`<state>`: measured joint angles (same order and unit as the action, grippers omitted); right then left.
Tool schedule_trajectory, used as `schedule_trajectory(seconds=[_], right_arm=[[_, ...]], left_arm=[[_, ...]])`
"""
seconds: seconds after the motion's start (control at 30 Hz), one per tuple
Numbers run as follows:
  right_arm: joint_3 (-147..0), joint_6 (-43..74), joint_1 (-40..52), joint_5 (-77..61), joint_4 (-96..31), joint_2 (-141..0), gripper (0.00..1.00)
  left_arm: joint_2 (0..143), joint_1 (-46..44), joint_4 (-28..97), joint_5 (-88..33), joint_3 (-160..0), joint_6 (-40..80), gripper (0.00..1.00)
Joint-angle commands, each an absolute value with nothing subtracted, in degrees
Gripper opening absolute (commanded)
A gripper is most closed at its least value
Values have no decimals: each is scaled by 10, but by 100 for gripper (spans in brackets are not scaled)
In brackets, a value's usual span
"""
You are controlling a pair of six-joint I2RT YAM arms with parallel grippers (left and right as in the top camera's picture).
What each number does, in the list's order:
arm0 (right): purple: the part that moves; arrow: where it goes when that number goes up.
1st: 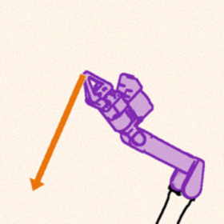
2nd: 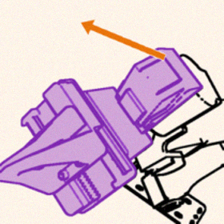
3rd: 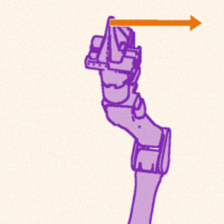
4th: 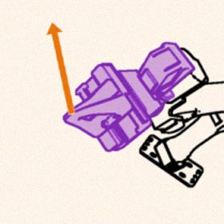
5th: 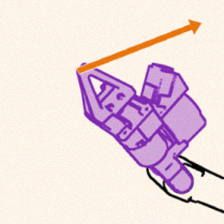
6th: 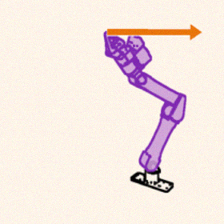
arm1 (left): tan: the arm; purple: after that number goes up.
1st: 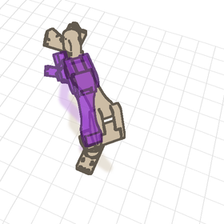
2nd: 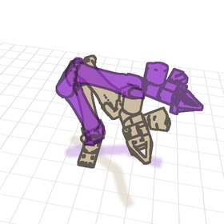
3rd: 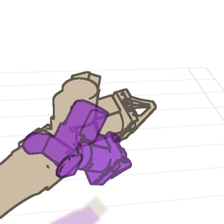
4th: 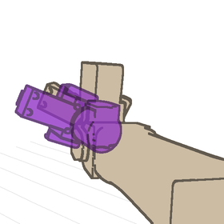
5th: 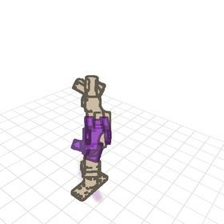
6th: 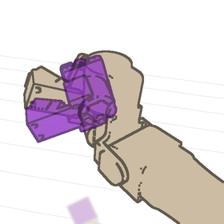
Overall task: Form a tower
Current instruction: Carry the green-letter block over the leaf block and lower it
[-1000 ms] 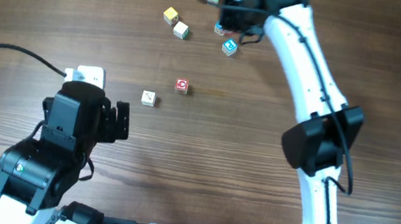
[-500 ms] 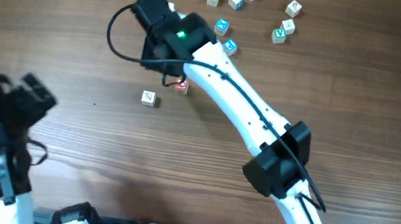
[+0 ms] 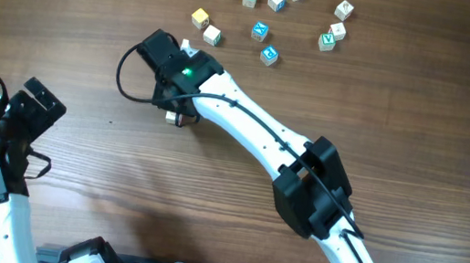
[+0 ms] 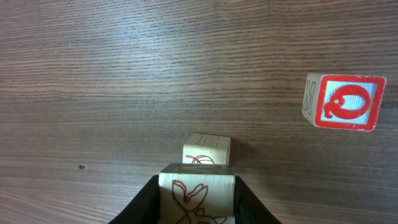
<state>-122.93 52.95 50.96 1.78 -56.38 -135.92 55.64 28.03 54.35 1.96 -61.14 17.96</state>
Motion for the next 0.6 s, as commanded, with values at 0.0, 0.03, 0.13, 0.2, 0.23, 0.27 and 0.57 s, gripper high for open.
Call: schedule_trajectory(seconds=[0.0, 0.03, 0.13, 0.2, 0.23, 0.27, 0.57], right_arm=[[-1214, 540, 519, 50, -547, -1372, 13], [-1214, 540, 521, 50, -546, -1374, 13], [-1214, 541, 524, 69, -546, -1378, 14], [-1214, 542, 527, 71, -541, -1384, 17], [-1214, 542, 529, 74, -540, -1389, 19], [-1214, 542, 530, 73, -537, -1393, 20], [-1214, 571, 536, 91, -539, -1405, 20]], left_arm=[[562, 277, 542, 11, -622, 183, 100], [563, 277, 542, 11, -622, 183, 100], [563, 277, 542, 11, -622, 183, 100], [563, 277, 542, 11, -622, 183, 100], [563, 277, 542, 11, -622, 183, 100], [563, 277, 542, 11, -622, 183, 100], [563, 277, 542, 11, -622, 183, 100]])
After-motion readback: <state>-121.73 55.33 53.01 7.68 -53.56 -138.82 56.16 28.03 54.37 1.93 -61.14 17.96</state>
